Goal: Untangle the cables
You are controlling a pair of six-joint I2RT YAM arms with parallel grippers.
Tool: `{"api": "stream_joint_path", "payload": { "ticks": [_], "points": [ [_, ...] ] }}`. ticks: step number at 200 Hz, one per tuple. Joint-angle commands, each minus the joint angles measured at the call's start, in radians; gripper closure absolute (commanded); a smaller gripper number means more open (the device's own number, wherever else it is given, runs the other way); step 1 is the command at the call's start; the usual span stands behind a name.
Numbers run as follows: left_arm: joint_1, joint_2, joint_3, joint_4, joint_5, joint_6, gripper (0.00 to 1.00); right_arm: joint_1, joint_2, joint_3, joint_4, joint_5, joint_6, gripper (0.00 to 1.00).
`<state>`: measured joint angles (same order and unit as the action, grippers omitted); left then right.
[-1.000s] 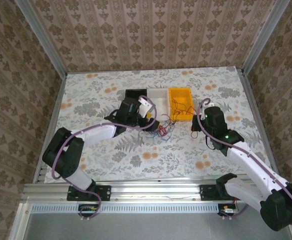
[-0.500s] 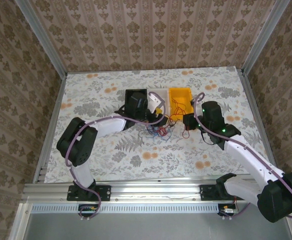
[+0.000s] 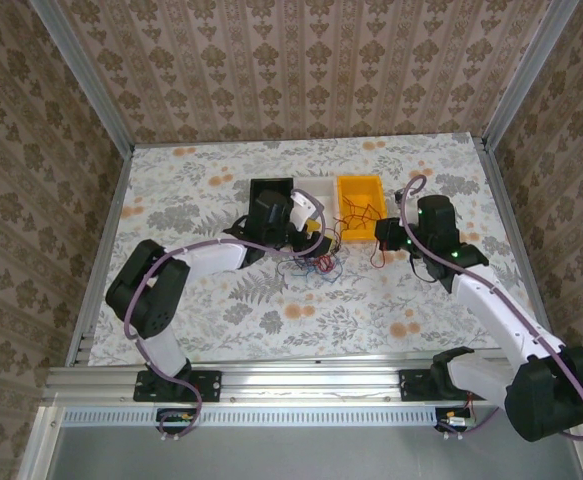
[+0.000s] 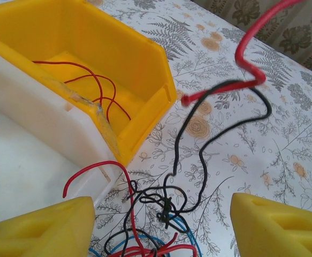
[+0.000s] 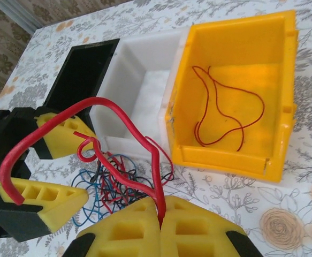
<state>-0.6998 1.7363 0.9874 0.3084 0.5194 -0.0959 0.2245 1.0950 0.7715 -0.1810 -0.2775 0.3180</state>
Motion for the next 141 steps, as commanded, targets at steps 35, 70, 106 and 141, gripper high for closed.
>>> {"api": "stream_joint_path", "payload": {
  "ticks": [35,70,106,141],
  "points": [
    [-0.023,0.095,0.08,0.132,-0.021,-0.045,0.33,-0.004,0.011,0.026,0.04,-0.077,0.034,0.97],
    [-0.026,0.166,0.14,0.145,-0.017,-0.054,0.57,-0.016,0.002,0.028,0.034,-0.079,0.039,0.97],
    [-0.026,0.154,0.116,0.156,-0.019,-0.071,1.0,-0.031,0.0,0.02,0.023,-0.04,0.043,0.97],
    [-0.025,0.094,0.074,0.139,-0.05,-0.05,1.0,-0.031,0.025,0.029,-0.035,0.005,0.027,0.97]
  ]
}}
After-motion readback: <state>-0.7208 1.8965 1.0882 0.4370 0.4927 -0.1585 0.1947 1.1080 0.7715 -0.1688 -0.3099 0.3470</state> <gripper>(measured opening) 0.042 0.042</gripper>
